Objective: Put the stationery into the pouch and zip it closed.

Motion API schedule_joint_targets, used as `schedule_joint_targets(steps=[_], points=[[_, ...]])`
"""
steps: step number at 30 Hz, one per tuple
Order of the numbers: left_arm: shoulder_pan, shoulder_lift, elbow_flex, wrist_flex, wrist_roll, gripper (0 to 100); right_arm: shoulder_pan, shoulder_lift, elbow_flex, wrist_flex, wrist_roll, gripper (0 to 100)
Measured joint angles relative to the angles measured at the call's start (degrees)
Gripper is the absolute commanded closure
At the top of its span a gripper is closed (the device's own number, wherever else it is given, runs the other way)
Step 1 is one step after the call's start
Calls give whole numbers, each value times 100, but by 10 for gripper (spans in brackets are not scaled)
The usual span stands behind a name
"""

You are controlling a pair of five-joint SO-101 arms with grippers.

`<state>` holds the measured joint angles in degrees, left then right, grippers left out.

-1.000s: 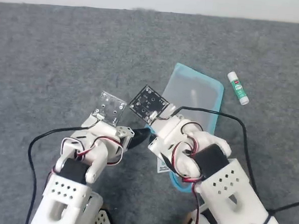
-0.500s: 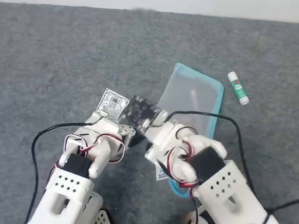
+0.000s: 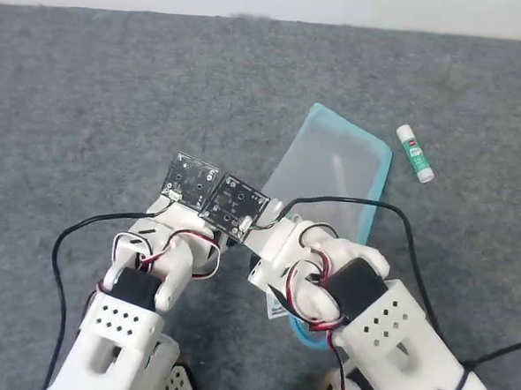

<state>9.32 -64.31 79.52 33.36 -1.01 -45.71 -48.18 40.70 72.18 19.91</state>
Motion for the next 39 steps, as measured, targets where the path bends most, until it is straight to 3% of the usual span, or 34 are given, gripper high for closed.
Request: schedule_joint_targets(steps=[16, 20, 25, 28, 35, 39], points=[[-756, 0, 0, -202, 237, 829, 2347, -18, -9, 193, 844, 992], [-844, 0, 0, -105, 255, 829, 2629, -18, -9, 132, 870, 992], [-844, 0, 0, -35, 281, 829, 2646, -9, 18, -18, 862, 992], [-870, 0, 0, -35, 281, 829, 2259, -9, 202, -97, 730, 983], [-1081, 9, -290, 316, 440, 829, 1002, -88, 668, -536, 281, 729], [-1099, 9, -352, 440, 448, 829, 730, -211, 1020, -923, 237, 673]])
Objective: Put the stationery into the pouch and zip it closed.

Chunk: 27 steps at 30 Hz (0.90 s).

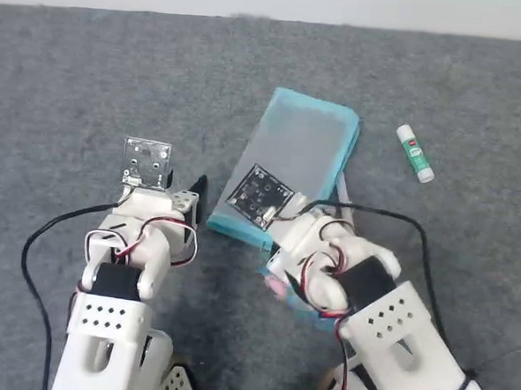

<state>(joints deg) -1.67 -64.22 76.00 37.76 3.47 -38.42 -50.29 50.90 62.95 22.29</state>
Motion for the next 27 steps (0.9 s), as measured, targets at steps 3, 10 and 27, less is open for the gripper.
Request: schedule_joint_targets(steps=[3, 10, 27], points=[[18, 0, -53, 114, 0, 829, -158, 0, 264, -316, 0, 696], [-185, 0, -237, 316, -308, 827, 176, 308, 369, -352, 0, 800], [-1582, 0, -62, 0, 0, 827, -1081, 2585, 475, -642, -1011, 807]])
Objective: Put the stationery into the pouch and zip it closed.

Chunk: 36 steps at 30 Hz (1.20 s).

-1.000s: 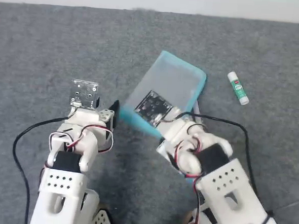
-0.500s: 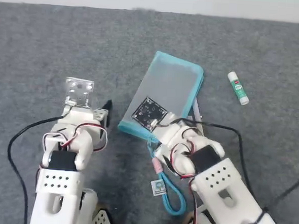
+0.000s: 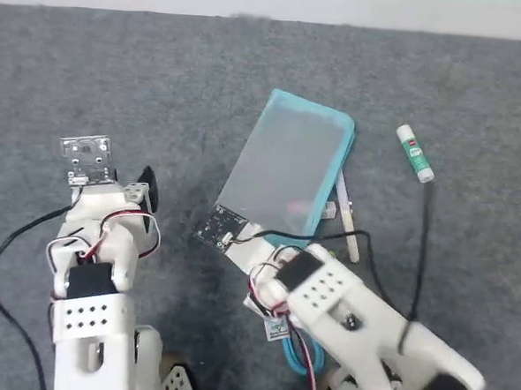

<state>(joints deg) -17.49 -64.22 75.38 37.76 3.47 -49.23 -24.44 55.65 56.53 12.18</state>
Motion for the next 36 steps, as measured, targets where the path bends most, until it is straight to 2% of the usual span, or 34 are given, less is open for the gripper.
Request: schedule_joint_targets(steps=[5, 9, 15, 19, 23, 29, 36], points=[[0, 0, 0, 0, 0, 827, 9, 738, 0, -501, -510, 819], [0, 0, 0, 0, 0, 829, 229, 1002, -26, -747, -633, 989], [0, 0, 0, 0, 0, 829, 826, 1037, -79, -879, -510, 991], [0, 0, 0, 0, 0, 826, 1292, 1002, -615, -202, -211, 992], [0, 0, 0, 0, -193, 821, 1574, 334, -1442, 721, 53, 992], [686, 0, 0, 211, -492, 690, 1600, -712, -2620, 1837, 316, 992], [1073, 0, 0, 387, -501, 679, 1468, -844, -2690, 2154, 404, 992]])
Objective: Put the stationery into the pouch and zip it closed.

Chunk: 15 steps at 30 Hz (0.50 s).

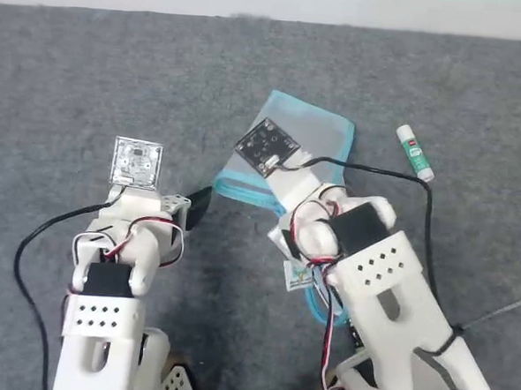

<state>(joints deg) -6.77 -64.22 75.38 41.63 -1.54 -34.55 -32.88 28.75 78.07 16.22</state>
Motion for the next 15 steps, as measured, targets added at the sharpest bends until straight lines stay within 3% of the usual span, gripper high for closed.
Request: schedule_joint_targets(steps=[10, 15], points=[[316, 0, -18, 18, 0, 679, -158, -26, 70, 0, 53, 992], [316, 0, -369, 563, 0, 679, -9, -26, 70, 0, 53, 992]])
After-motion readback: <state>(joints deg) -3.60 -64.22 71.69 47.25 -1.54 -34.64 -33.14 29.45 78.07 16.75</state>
